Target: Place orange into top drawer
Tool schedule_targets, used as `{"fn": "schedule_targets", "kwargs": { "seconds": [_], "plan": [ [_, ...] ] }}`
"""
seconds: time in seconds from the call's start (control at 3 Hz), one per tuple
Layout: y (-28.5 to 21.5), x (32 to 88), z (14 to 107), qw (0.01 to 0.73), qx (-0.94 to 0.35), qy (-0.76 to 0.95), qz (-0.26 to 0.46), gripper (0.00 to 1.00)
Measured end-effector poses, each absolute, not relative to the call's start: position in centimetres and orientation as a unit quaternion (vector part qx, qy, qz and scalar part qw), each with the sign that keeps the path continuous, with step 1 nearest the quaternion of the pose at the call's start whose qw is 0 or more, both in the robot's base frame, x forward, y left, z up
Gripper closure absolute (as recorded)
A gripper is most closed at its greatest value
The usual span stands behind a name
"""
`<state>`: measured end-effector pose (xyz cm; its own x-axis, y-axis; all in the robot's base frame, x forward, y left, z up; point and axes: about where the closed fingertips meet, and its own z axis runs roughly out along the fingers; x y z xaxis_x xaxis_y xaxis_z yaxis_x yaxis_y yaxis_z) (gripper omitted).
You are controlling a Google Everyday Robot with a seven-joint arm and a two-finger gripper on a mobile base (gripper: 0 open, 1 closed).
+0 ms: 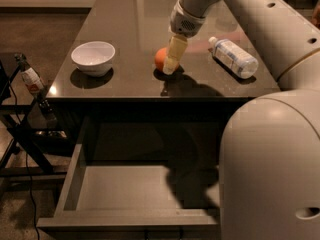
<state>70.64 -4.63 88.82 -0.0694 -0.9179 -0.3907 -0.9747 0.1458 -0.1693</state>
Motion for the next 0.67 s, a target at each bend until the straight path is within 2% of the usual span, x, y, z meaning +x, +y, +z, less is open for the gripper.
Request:
{"fn": "schedule_targets", "kwargs": {
  "seconds": [0.67],
  "plan": [
    [-3.8, 70.4, 87.4, 0.194, -0.651, 0.730, 0.078, 0.00]
  ]
}}
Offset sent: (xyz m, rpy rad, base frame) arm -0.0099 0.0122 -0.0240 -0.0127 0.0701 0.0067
